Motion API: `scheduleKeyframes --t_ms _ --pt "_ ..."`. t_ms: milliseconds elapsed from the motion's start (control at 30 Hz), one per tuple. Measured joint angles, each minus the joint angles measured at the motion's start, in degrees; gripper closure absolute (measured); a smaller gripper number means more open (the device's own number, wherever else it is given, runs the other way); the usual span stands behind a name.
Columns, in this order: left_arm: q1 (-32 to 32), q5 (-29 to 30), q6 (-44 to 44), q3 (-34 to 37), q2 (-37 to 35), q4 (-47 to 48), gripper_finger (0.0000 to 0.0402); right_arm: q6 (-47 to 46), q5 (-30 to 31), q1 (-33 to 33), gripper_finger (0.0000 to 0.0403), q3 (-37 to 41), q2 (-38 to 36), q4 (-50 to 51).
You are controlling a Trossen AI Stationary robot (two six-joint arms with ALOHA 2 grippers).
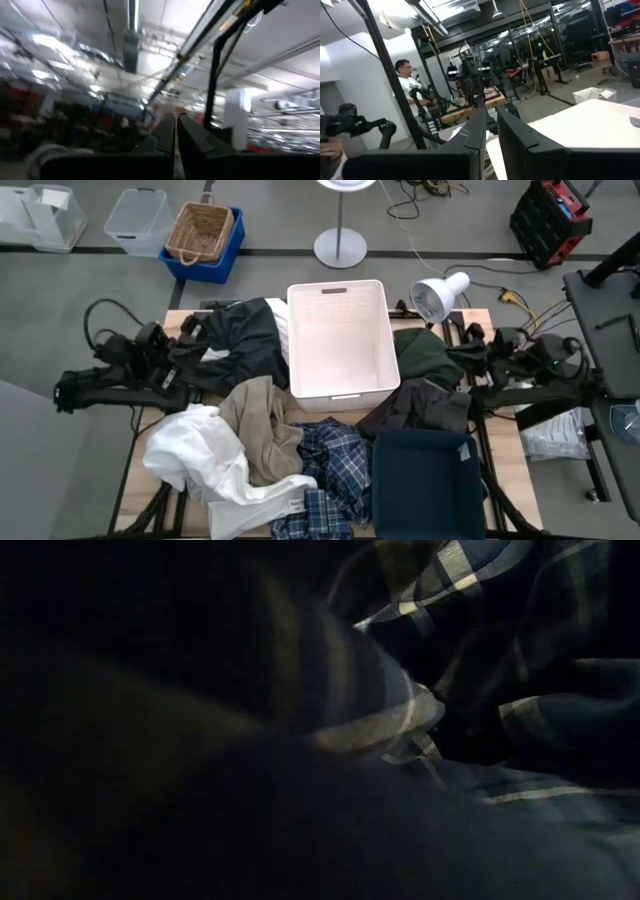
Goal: Sort clothes
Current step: Put the brown shorts into the white laundry bin
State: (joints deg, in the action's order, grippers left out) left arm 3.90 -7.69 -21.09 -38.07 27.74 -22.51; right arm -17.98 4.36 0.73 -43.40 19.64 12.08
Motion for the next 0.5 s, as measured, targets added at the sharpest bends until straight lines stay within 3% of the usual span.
scheduleKeyframes --t_ms 100,367,433,500 --pt "0.02 -1.20 -1.26 -8.73 4.58 13.60 0.0400 0.04 0.01 0.00 0.0364 -4.58 4.00 1.72" --pt "-0.04 17.11 -6.33 -34.34 17.57 78.48 0.0400 2.36 -0.01 0.00 0.0364 -17.04 12.50 2.59" --pt "-0.04 17.86 -6.61 -37.99 20.75 88.54 0.0400 5.88 -0.02 0.00 0.0364 -19.96 13.86 3.88" --pt "-0.07 16.92 -5.95 -39.74 23.14 92.85 0.0400 7.86 -0.02 0.00 0.0364 -22.86 14.94 5.35"
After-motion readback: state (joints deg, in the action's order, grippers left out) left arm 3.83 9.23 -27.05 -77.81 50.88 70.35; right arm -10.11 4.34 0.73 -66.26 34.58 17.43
